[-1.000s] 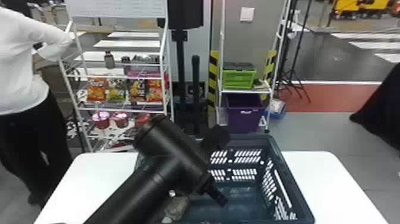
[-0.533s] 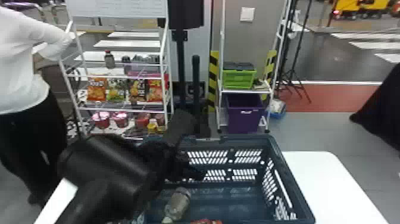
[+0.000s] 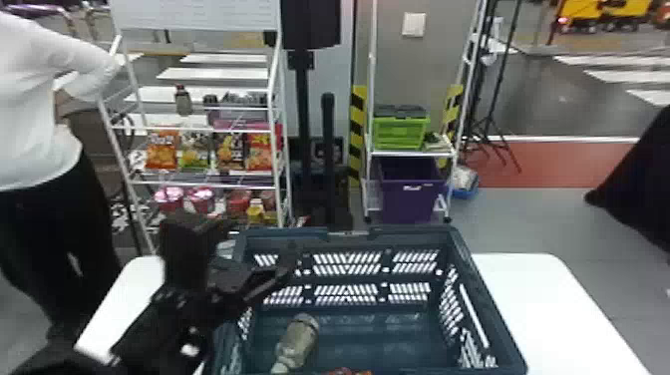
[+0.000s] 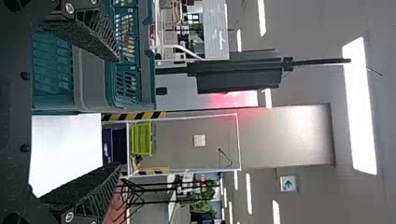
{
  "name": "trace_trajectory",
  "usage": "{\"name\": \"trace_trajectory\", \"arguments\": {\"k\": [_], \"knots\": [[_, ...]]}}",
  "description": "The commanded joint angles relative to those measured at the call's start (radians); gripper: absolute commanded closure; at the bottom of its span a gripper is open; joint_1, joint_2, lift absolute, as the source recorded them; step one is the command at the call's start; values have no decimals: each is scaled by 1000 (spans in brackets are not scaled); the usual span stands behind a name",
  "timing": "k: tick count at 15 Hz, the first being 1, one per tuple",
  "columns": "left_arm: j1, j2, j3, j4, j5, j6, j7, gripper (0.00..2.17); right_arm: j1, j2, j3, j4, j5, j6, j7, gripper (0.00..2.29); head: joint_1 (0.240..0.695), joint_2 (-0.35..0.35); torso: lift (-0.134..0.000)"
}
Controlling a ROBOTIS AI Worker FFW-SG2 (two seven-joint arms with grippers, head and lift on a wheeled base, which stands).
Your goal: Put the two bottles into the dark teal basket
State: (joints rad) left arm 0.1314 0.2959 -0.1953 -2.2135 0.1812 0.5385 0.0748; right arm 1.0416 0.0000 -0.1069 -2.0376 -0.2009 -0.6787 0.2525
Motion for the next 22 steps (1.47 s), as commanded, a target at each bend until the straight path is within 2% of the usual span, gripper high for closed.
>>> {"name": "trace_trajectory", "arguments": {"k": [1,4,6,9,11,14,19,22], "knots": [[178,9,71,-77,1,-153,25,87,0,1,4,-6,5,0,1,97,499,0,0],[373,6,135,-95,0,-340,76,87,2,1,15,-16,12,0,7,97,499,0,0],[508,-17,180,-92,-6,-456,106,87,5,1,26,-27,28,0,7,97,499,0,0],[656,-37,177,-75,-14,-647,214,87,6,1,52,-33,52,34,5,97,499,0,0],[728,-61,163,-31,-39,-818,227,87,6,1,69,-39,64,71,4,97,499,0,0],[801,-87,146,5,-63,-849,252,87,15,1,73,-62,72,107,4,97,499,0,0],[843,-90,131,44,-92,-984,292,87,21,1,73,-72,78,120,4,97,499,0,0],[843,-90,112,47,-112,-990,303,87,26,1,73,-81,86,123,4,97,499,0,0]]}}
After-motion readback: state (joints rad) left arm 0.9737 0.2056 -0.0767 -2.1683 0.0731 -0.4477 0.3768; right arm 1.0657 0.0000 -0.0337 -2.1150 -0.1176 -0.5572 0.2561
